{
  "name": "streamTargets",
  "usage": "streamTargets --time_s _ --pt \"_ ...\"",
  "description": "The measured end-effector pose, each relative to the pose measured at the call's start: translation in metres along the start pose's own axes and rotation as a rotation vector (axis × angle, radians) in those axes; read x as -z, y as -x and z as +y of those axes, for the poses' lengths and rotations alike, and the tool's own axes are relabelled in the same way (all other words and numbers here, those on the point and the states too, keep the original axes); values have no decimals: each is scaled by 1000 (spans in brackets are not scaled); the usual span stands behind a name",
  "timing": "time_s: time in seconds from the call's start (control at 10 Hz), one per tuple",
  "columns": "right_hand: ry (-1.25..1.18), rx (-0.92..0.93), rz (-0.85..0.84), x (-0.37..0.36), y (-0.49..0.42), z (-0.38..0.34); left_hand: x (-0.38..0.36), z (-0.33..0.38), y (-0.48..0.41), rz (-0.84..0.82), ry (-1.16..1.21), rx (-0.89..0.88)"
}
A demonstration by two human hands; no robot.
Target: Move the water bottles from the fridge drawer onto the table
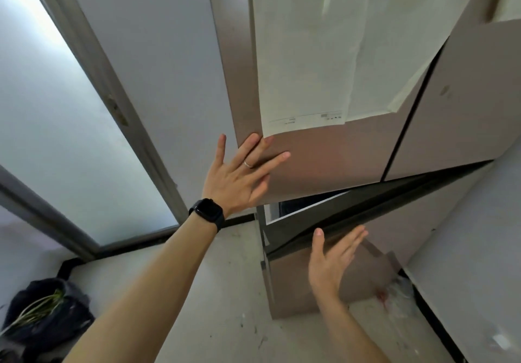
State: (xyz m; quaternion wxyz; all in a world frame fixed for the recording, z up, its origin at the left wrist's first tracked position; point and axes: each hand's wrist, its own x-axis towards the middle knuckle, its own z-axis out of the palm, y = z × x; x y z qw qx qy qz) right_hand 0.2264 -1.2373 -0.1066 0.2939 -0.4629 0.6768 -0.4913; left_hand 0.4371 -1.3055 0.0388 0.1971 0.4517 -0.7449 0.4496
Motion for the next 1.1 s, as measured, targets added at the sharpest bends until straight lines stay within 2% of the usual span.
streamTargets --time_s 0.5,0.8,0.9,1.0,1.1 --pt "-34 -15 -16 -63 -46 -22 -3 15 3 -48 -8 116" --pt "23 -24 -61 -55 -46 -22 -4 15 3 -62 -12 128" --pt "119 -36 -191 -40 -46 -27 1 18 7 -97 -36 141" --pt "259 -17 -392 -11 -50 -33 16 22 1 -203 -29 166" --pt "350 -11 -593 39 -66 -50 29 32 4 -237 23 187"
